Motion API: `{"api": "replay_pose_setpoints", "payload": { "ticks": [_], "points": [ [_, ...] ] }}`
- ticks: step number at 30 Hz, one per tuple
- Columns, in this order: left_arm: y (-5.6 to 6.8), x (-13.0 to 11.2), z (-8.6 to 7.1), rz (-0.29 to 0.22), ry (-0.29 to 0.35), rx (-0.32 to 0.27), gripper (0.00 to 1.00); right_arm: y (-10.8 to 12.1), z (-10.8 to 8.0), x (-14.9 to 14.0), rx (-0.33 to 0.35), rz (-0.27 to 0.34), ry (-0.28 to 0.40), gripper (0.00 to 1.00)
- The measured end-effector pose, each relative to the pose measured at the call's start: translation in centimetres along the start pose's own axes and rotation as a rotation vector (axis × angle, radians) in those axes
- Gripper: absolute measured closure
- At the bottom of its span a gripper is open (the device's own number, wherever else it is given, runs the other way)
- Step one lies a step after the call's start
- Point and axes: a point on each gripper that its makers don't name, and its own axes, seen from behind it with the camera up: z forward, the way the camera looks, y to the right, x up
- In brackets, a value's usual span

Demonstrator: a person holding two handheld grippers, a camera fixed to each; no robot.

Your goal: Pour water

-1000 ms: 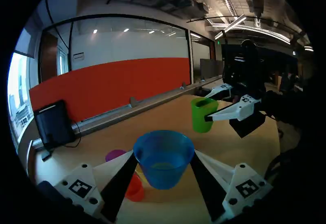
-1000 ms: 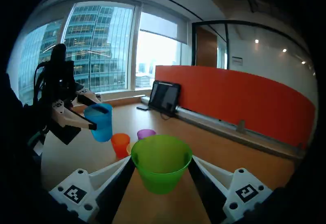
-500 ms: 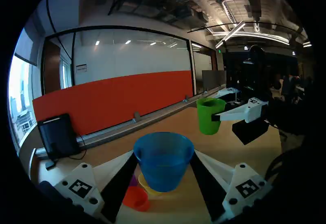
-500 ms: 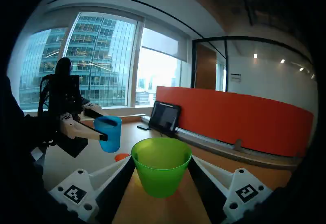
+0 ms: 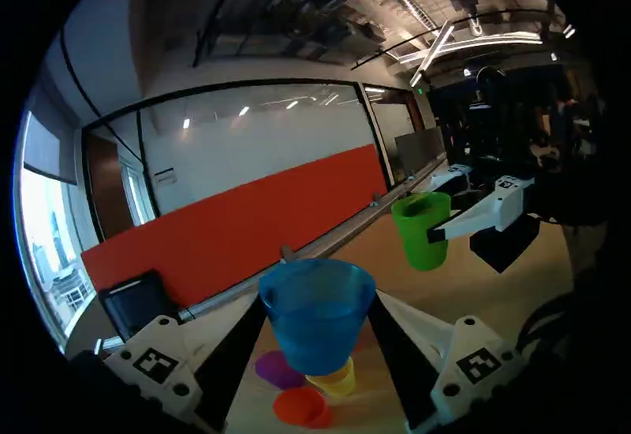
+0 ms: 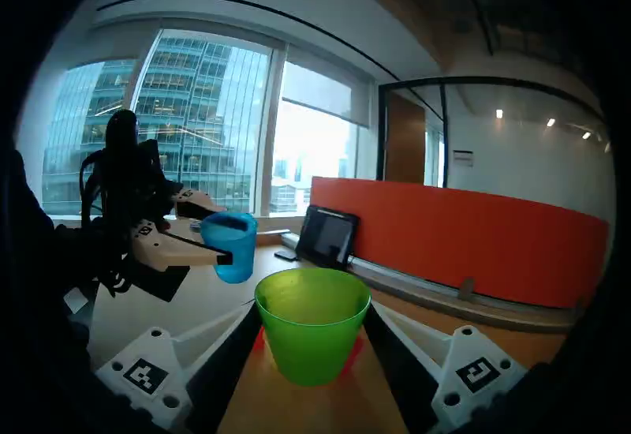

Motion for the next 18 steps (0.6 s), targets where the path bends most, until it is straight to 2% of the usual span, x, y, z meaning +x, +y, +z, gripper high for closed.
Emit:
{"api": "replay_pose_setpoints", "payload": {
  "ticks": [8, 18],
  "points": [
    [-0.4, 2.2, 0.4, 0.139, 0.016, 0.026, 0.14, -0.9, 0.5, -0.6, 0.023, 0.0, -0.003, 0.09],
    [-0.9, 4.9, 0.4, 0.256, 0.067, 0.062, 0.14, -2.7, 1.3, -1.7, 0.067, -0.013, -0.015, 0.09]
  ]
}}
